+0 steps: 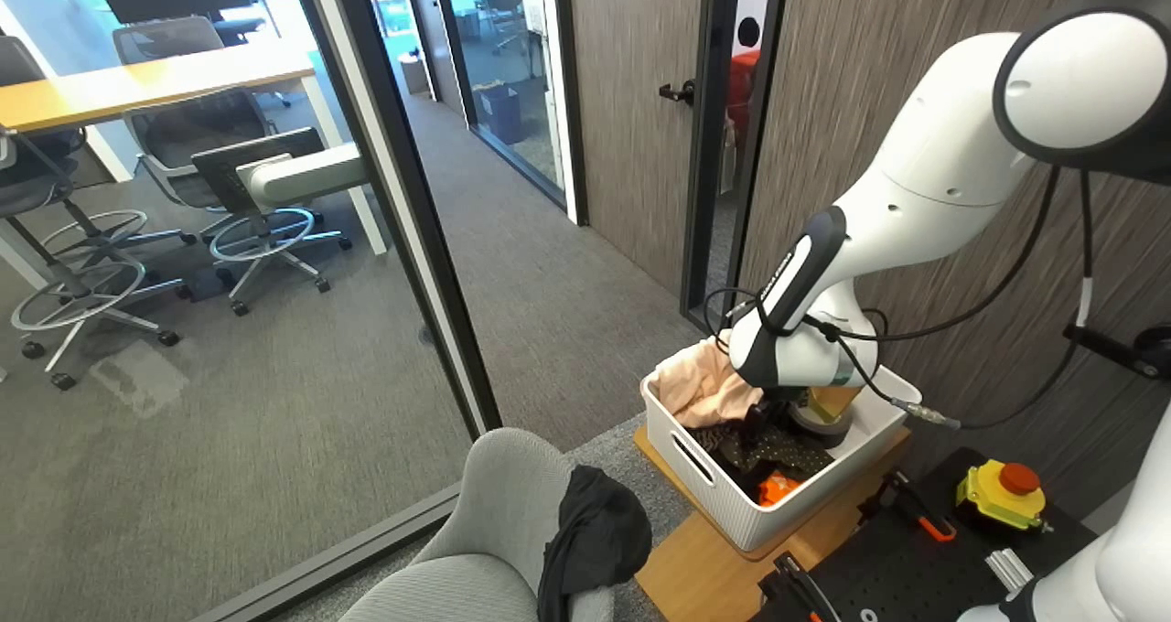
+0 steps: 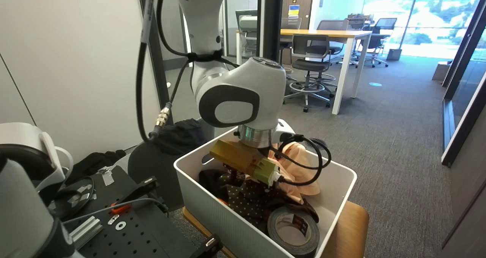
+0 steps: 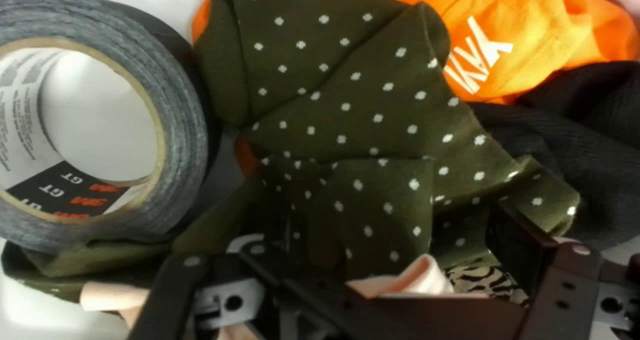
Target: Put one green sock on the backrest of the chair
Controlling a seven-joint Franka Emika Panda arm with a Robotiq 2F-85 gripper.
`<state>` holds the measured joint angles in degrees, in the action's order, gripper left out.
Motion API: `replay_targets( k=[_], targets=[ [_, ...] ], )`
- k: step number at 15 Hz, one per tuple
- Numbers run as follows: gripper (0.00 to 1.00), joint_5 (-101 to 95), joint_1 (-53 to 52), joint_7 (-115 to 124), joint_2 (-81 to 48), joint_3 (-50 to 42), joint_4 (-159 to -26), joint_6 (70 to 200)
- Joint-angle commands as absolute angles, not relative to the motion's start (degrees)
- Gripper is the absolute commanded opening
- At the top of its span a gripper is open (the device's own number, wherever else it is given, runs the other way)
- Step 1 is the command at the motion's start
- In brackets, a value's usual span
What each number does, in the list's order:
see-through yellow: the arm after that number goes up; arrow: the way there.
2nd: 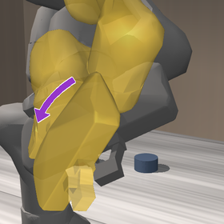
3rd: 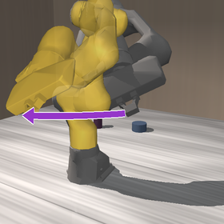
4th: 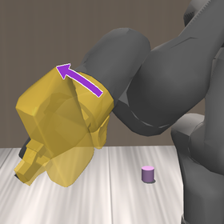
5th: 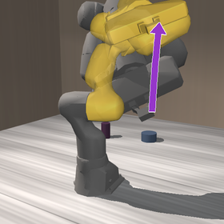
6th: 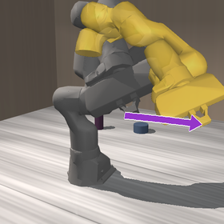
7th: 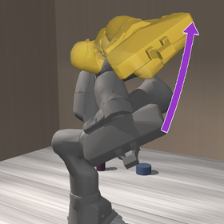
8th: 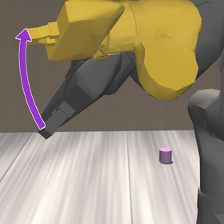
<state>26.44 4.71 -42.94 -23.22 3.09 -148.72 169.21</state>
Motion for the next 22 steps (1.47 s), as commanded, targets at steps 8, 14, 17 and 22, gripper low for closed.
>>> replay_targets(
  k=[8,14,17,22],
  targets=[
    [1.0,27.2,7.5,-43.6,-28.2,4.5,-143.8,170.2],
    [1.0,27.2,8.1,-44.1,-28.3,5.2,-143.8,170.2],
    [1.0,27.2,8.5,-44.1,-28.3,5.6,-143.8,170.2],
    [0.73,27.2,9.0,-44.3,-28.3,6.1,-143.9,170.5]
  ],
)
